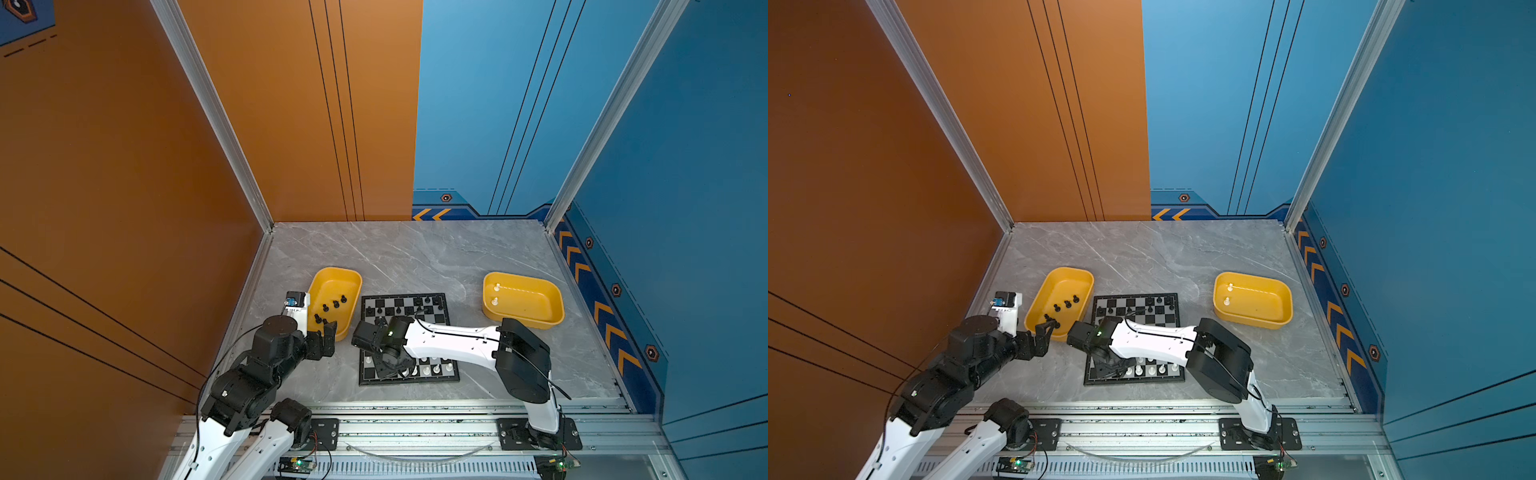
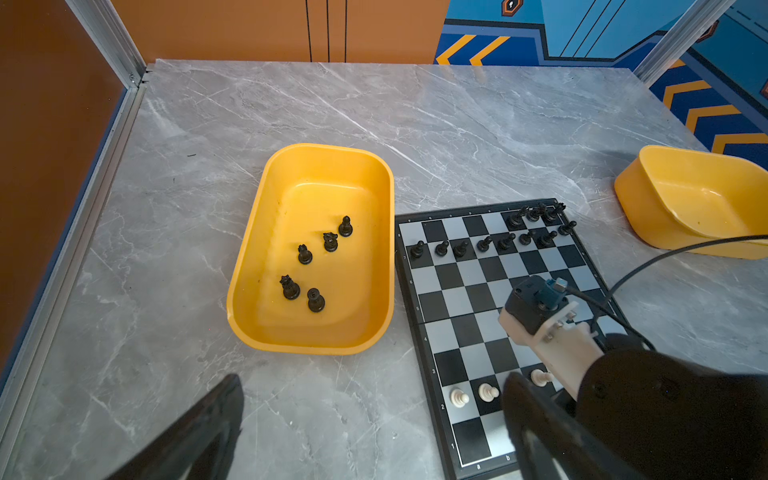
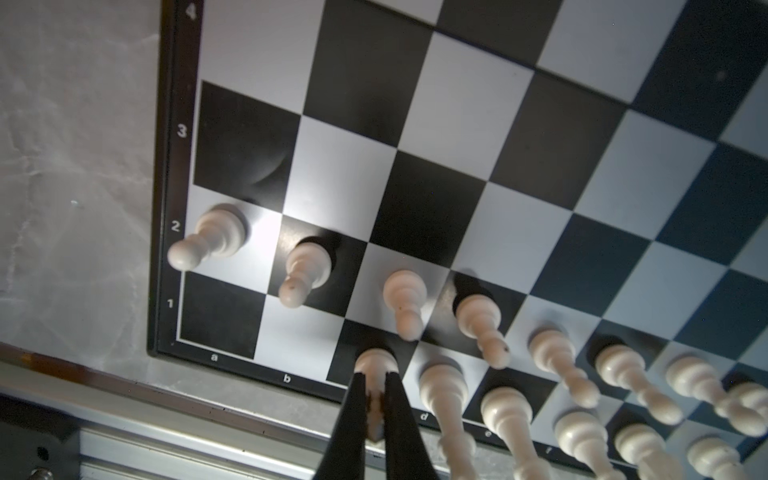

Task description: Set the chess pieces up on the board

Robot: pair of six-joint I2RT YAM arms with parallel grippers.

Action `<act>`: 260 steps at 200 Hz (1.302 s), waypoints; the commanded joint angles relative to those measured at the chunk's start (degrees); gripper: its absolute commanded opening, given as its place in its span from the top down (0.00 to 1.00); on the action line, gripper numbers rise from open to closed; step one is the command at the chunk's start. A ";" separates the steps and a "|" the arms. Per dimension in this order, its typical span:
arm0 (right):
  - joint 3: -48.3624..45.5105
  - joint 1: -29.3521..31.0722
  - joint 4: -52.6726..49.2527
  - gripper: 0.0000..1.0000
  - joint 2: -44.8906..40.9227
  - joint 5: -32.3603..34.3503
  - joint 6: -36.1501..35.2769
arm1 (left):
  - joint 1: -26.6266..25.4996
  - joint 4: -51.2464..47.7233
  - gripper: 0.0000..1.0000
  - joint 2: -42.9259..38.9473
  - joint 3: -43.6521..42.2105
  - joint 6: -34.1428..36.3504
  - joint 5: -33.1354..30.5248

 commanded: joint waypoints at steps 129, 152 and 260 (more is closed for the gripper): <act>3.79 -5.36 -2.88 0.70 -7.02 1.53 -1.99 | 0.61 2.20 0.02 2.93 0.68 0.85 -0.49; 3.81 -8.36 -3.36 0.70 -9.64 1.74 -2.91 | 0.66 5.97 0.02 6.16 0.68 1.18 0.18; -2.98 -33.08 -3.84 0.69 -18.74 1.02 -11.88 | 0.53 19.66 0.02 47.50 22.61 3.82 3.17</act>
